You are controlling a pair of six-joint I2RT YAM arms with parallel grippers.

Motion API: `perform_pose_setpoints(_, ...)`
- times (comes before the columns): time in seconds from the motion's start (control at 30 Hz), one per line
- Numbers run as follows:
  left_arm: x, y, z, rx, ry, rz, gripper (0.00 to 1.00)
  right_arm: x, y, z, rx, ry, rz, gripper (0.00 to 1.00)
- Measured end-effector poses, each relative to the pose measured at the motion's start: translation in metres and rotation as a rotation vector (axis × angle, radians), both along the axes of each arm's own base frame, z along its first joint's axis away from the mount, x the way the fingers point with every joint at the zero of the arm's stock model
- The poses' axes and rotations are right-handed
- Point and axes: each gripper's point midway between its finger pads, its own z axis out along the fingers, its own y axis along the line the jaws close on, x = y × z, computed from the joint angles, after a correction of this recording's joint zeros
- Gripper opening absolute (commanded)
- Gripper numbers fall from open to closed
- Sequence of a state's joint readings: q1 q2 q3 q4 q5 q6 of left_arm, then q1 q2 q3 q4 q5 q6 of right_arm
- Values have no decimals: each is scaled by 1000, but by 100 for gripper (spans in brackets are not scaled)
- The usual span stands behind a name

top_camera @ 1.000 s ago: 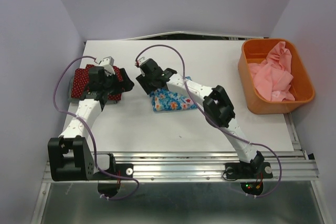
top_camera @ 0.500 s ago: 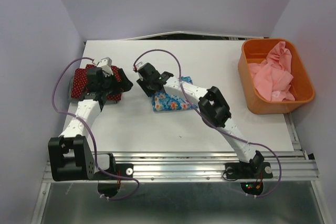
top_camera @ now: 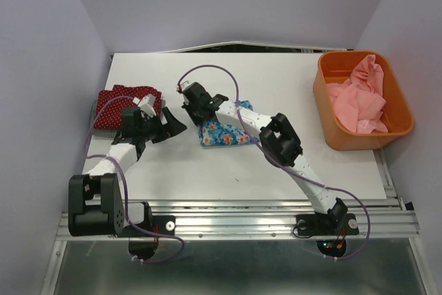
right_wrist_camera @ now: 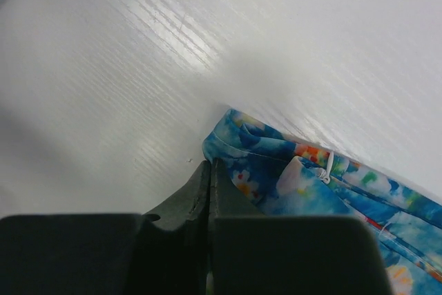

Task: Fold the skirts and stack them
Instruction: Neatly place the folded skirt to the corner

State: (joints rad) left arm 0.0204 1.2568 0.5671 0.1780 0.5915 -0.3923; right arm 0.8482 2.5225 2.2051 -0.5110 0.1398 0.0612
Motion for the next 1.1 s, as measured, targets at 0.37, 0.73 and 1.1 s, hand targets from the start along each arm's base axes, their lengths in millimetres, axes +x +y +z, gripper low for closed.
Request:
perform_pose_setpoints(0.37, 2, -41, -44, -75, 112, -100, 99, 2, -2, 11, 152, 139, -39, 1)
perform_pose_setpoints(0.73, 25, -63, -32, -148, 9, -128, 98, 2, -1, 27, 241, 205, -51, 1)
perform_pose_setpoints(1.1, 41, -88, -38, -181, 6, -147, 99, -2, 0, 53, 282, 206, -43, 1)
